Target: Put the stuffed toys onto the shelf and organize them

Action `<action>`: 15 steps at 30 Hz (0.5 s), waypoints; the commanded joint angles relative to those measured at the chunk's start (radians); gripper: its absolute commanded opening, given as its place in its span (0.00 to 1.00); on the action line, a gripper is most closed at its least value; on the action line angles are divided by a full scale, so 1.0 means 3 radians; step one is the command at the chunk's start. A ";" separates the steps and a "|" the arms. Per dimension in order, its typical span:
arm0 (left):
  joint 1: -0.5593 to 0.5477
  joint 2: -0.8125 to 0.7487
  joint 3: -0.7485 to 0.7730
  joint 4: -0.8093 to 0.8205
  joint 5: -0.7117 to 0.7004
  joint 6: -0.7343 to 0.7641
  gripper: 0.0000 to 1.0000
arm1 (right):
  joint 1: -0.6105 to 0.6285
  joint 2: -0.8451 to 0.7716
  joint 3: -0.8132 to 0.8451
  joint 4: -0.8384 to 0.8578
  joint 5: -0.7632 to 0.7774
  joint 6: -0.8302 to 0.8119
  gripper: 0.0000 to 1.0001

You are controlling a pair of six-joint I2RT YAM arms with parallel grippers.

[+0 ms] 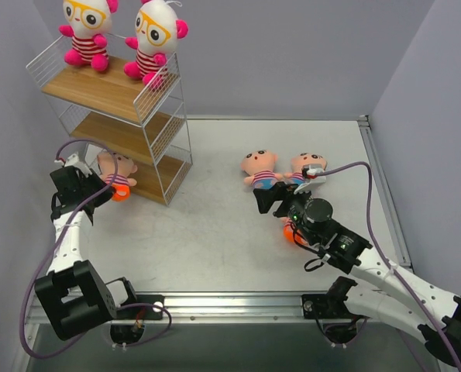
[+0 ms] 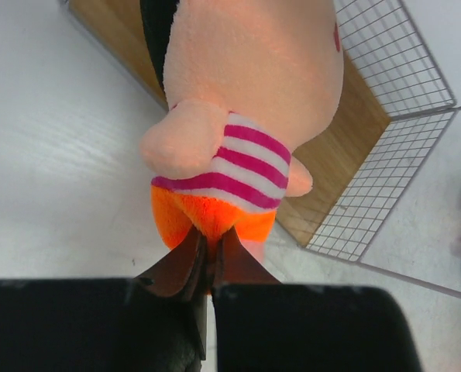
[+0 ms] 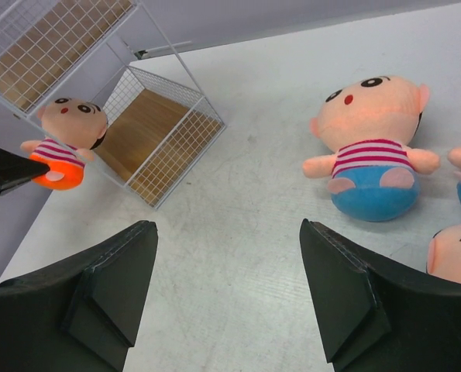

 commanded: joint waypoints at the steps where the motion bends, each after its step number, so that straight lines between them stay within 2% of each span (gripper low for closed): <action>1: 0.0032 0.0094 0.0074 0.0854 0.0499 0.0425 0.02 | -0.0026 -0.0127 -0.0064 0.0178 0.0022 -0.0183 0.75; 8: 0.0078 0.0661 0.0233 0.0897 0.0790 0.0931 0.02 | -0.0021 -0.0239 -0.0115 0.0235 -0.0095 -0.0342 0.75; 15: 0.0088 0.1004 0.0478 0.0917 0.0821 0.1166 0.11 | -0.0026 -0.0270 -0.0166 0.0296 -0.0142 -0.0444 0.75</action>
